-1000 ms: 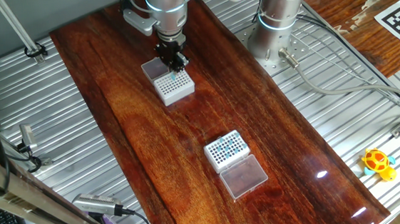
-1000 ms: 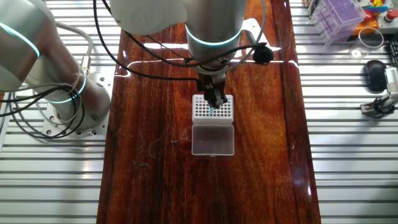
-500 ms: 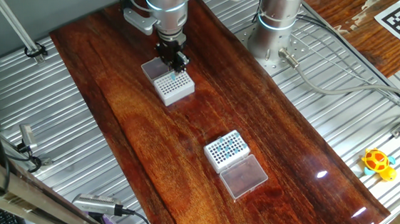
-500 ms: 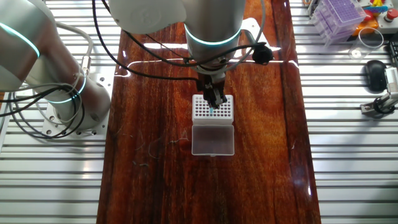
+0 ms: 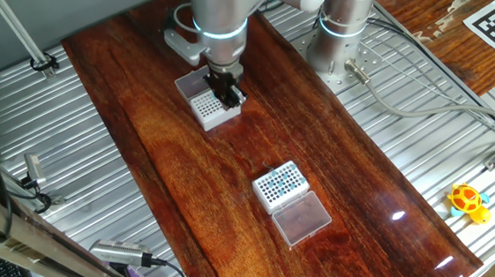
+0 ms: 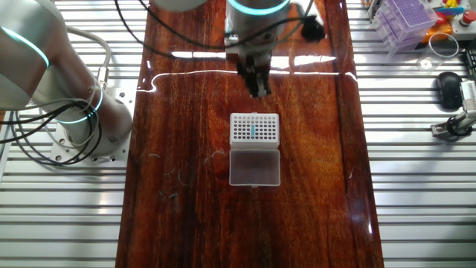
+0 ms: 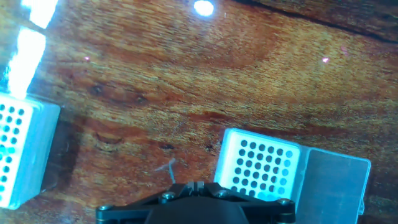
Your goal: Transfer all medium pipette tips from one holder to another
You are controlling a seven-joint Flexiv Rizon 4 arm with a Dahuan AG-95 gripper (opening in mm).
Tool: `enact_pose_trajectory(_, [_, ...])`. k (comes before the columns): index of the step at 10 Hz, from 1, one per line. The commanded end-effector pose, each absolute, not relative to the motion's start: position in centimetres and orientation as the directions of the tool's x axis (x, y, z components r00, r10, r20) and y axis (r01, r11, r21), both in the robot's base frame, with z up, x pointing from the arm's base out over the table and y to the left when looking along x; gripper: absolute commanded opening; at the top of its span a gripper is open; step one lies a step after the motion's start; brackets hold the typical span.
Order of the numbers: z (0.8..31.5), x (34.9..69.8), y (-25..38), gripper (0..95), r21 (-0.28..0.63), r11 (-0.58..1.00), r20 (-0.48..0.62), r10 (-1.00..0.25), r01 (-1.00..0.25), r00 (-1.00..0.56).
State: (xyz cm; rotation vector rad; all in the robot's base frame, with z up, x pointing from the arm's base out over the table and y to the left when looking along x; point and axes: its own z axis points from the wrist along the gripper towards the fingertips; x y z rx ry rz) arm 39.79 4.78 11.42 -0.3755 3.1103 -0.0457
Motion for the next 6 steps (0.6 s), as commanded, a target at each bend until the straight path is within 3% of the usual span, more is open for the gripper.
enact_pose_trajectory(1, [11.4, 39.7, 4.6, 0.0, -0.005, 0.93, 0.018, -0.368, -0.368, -0.93])
enact_pose_trajectory(4, [11.4, 39.7, 4.6, 0.0, 0.014, 0.908, 0.032, -0.42, -0.42, -0.907])
enact_pose_trajectory(6, [11.4, 39.7, 6.4, 0.0, 0.027, 0.923, 0.027, -0.385, -0.384, -0.922])
